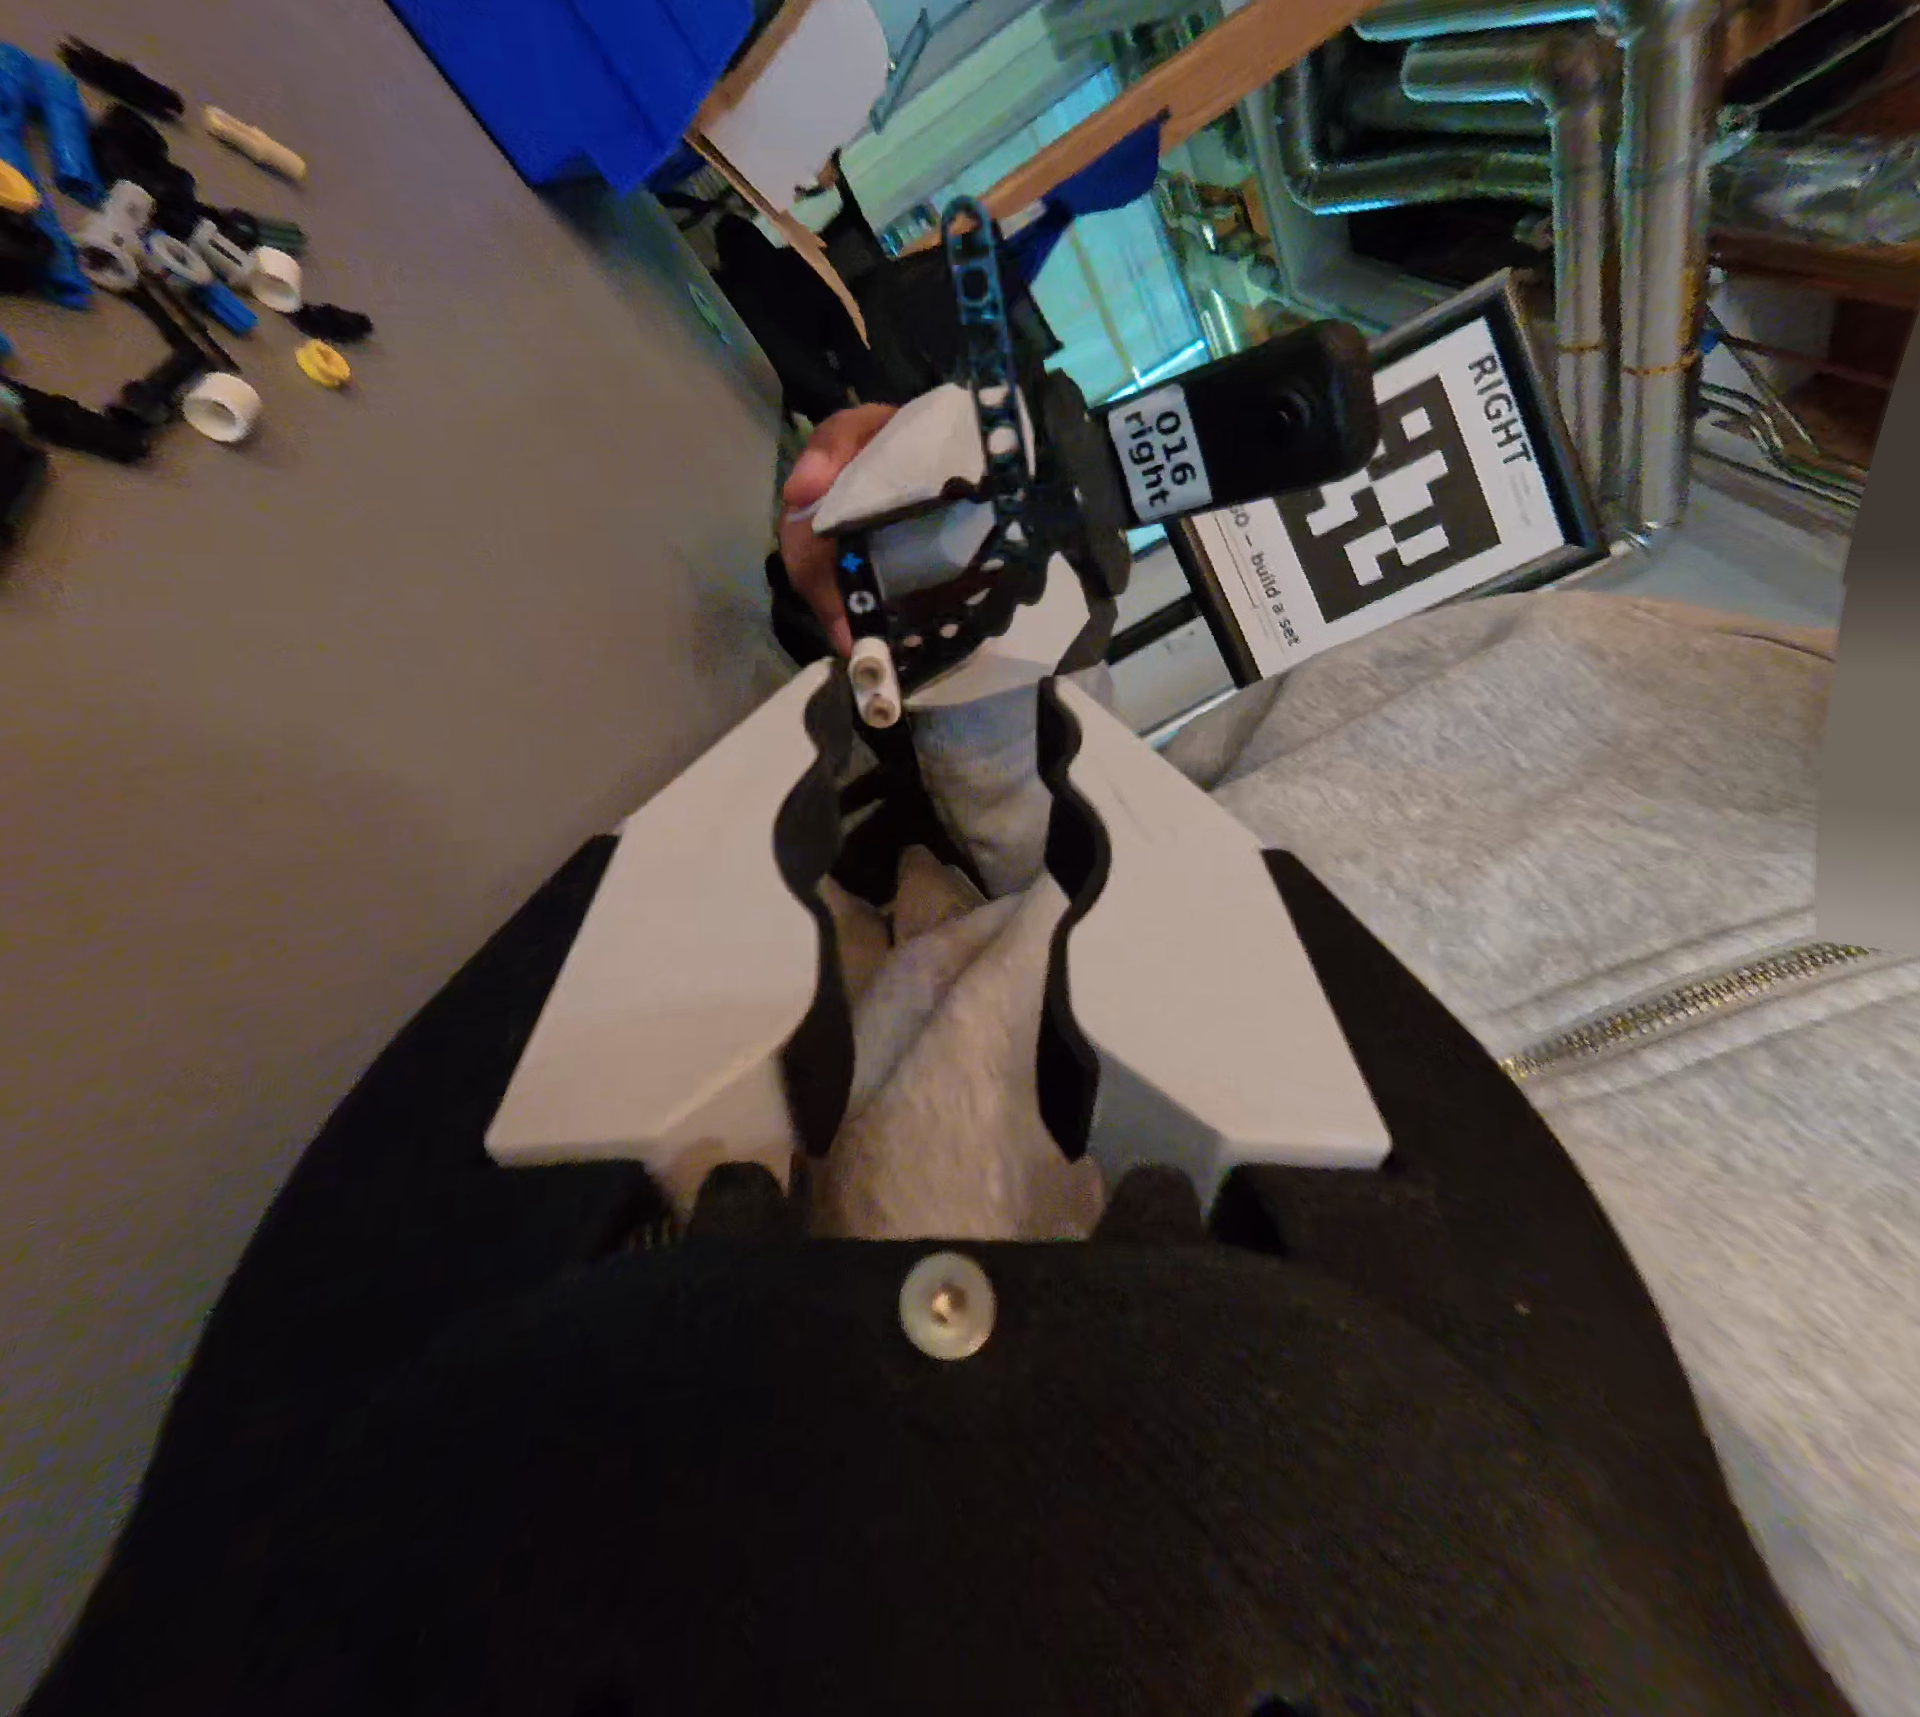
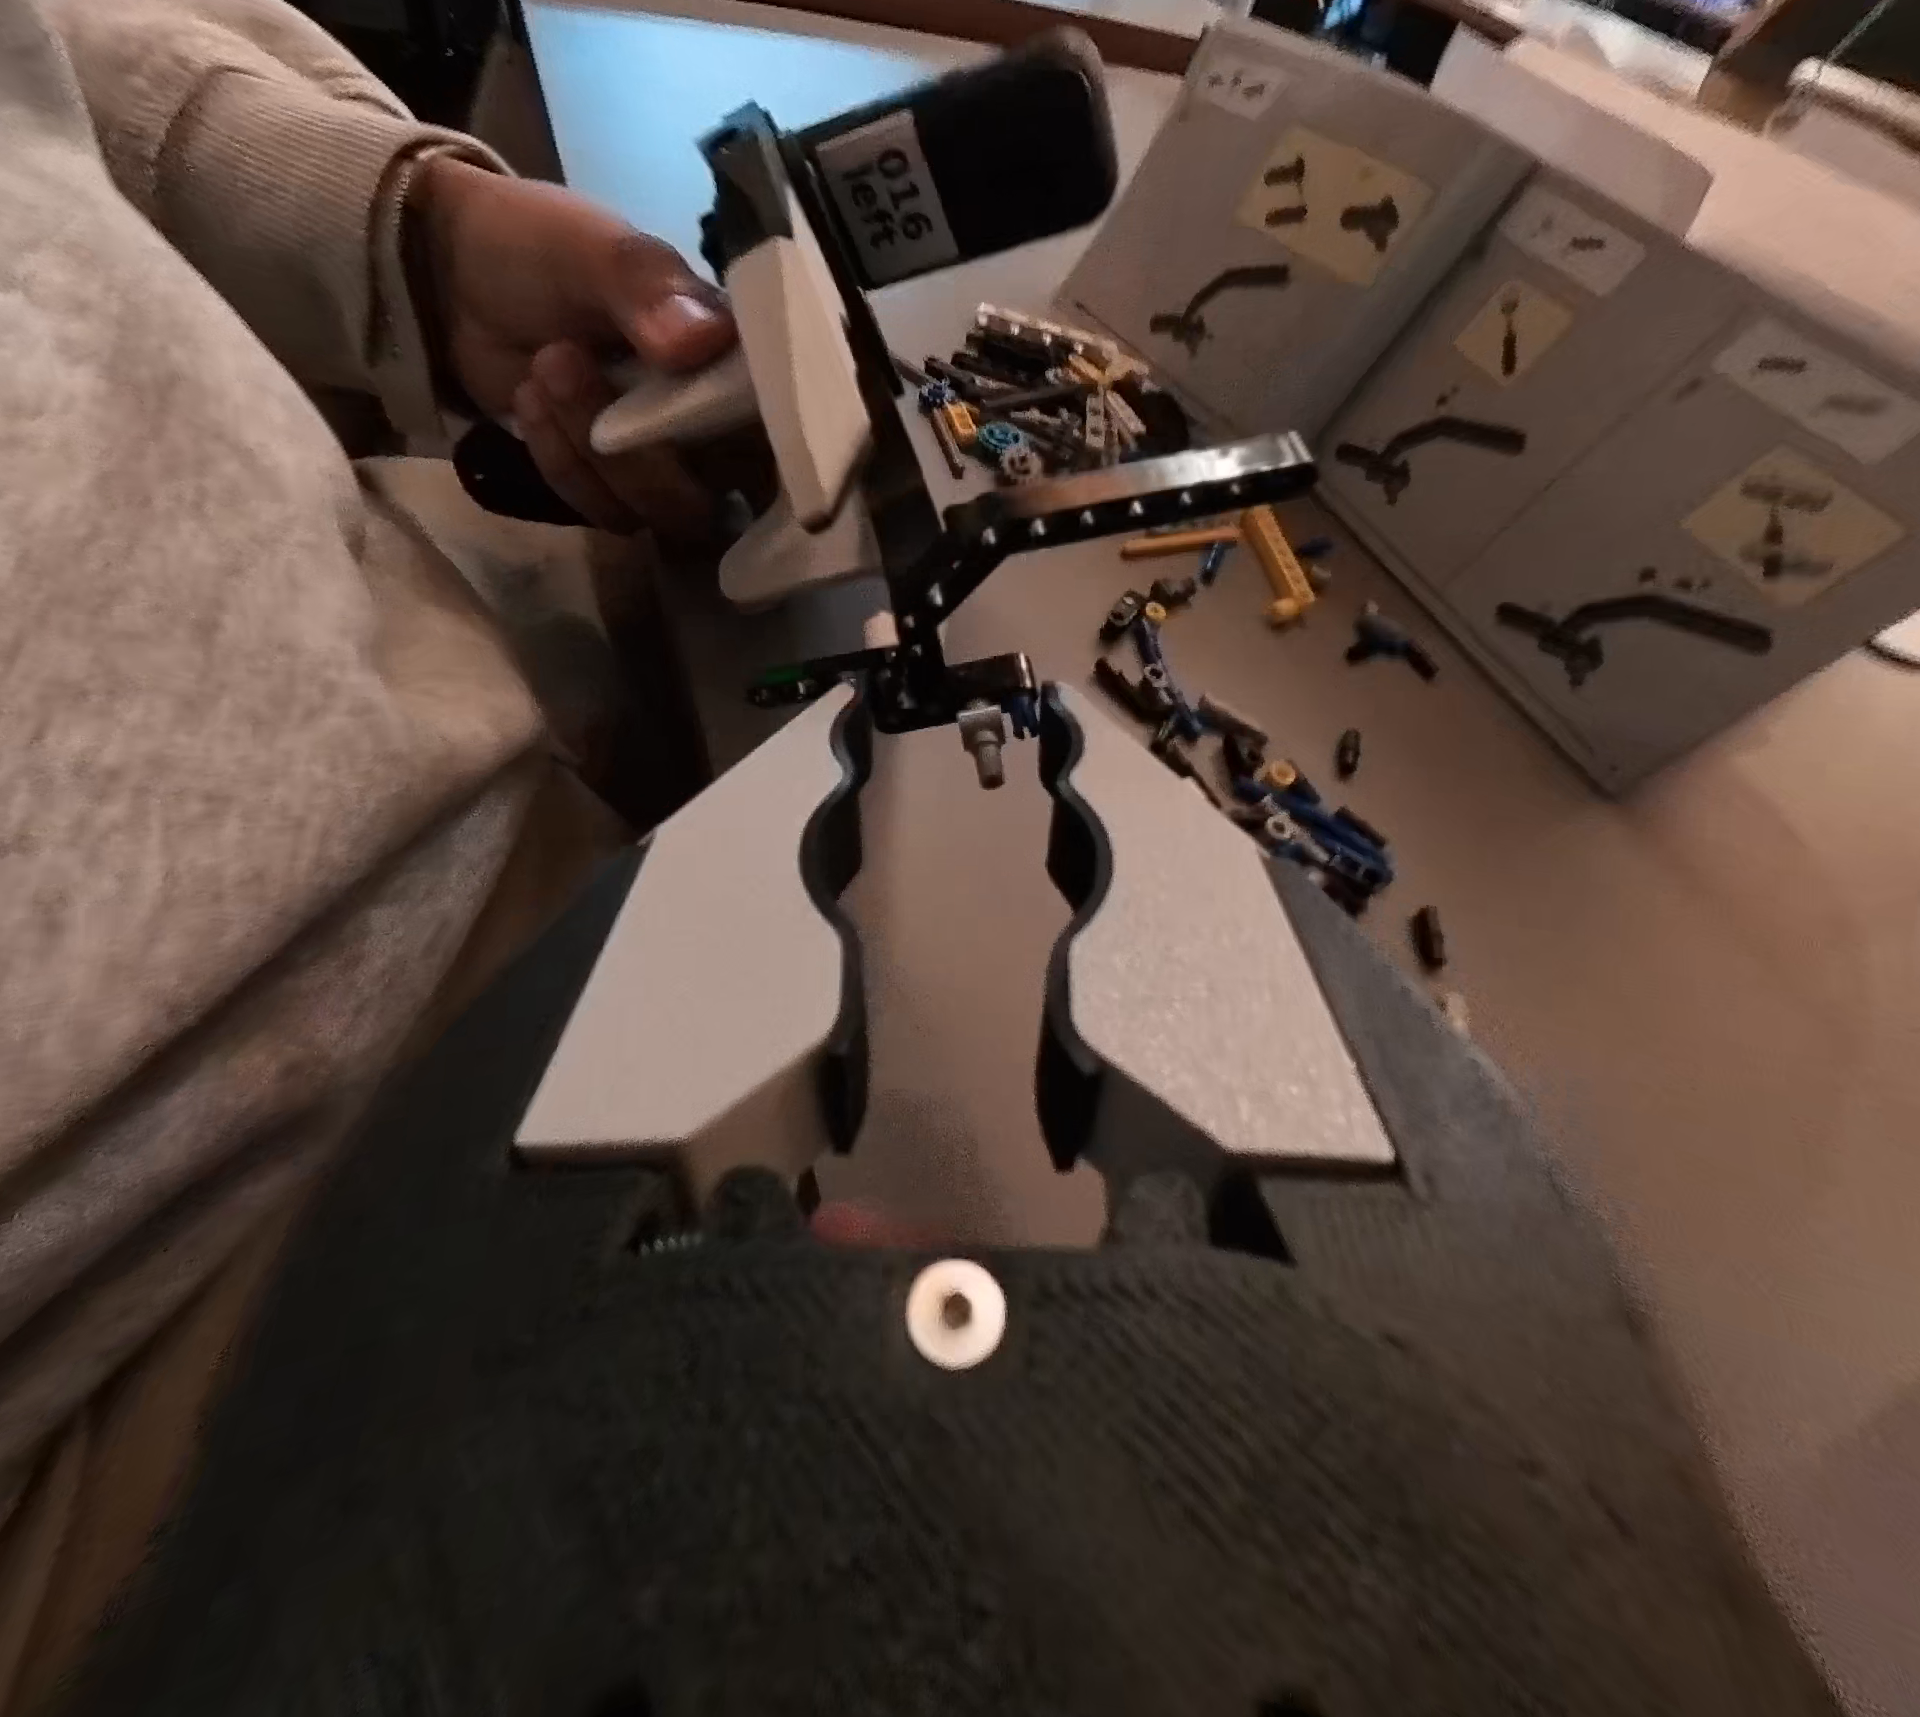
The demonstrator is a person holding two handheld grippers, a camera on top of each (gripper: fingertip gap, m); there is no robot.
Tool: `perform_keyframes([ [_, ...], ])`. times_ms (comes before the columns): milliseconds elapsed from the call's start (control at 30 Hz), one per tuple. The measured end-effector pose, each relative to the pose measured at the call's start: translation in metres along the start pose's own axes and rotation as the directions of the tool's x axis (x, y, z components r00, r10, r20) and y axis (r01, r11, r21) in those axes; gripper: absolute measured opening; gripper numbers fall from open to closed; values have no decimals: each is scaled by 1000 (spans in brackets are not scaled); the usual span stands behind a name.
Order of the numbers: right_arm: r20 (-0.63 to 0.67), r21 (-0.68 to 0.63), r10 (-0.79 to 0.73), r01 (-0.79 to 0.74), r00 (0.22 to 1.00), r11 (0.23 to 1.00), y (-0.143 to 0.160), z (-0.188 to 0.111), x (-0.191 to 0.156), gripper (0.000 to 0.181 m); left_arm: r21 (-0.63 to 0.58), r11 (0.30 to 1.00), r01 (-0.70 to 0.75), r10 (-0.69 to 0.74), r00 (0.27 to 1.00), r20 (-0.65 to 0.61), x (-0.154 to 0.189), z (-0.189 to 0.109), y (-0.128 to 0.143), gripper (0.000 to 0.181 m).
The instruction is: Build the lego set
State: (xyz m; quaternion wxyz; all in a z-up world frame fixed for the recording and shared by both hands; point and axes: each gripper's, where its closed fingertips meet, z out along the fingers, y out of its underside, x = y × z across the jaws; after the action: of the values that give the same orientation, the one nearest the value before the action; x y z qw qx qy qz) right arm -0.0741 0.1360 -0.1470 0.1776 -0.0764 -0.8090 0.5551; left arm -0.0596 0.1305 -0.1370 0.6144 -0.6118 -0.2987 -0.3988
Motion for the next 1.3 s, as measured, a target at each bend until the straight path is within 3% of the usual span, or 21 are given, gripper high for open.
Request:
perform_keyframes([
  [167, 5, -55, 172, -171, 985, 984, 11, 6, 7, 30, 100, 990, -100, 91, 992, 88, -4, -5, -13, 51],
  [333, -9, -103, 289, -289, 957, 952, 23, 11, 12, 30, 126, 972, -200, 177, 968, 176, -8, -5, -18, 52],
  [500, -15, -133, 288, -288, 957, 948, 29, 13, 11, 12, 105, 977, -187, 156, 956, 248, -20, -4, -16, 41],
  [700, -33, -140, 276, -278, 961, 950, 30, 9, 16, 14, 108, 980, -168, 137, 958, 251, -22, -6, -17, 37],
  [867, -50, -170, 288, -292, 956, 941, 34, 3, 20, 36, 115, 981, -153, 122, 963, 239, -21, -7, -18, 37],
  [1067, -60, -347, 297, -299, 953, 889, 63, -1, 12, 51, 105, 985, -140, 112, 966, 232, -22, -6, -17, 37],
  [1300, -39, -321, 297, -294, 954, 900, 60, 3, 10, 30, 95, 987, -133, 108, 965, 237, -23, -5, -15, 37],
])
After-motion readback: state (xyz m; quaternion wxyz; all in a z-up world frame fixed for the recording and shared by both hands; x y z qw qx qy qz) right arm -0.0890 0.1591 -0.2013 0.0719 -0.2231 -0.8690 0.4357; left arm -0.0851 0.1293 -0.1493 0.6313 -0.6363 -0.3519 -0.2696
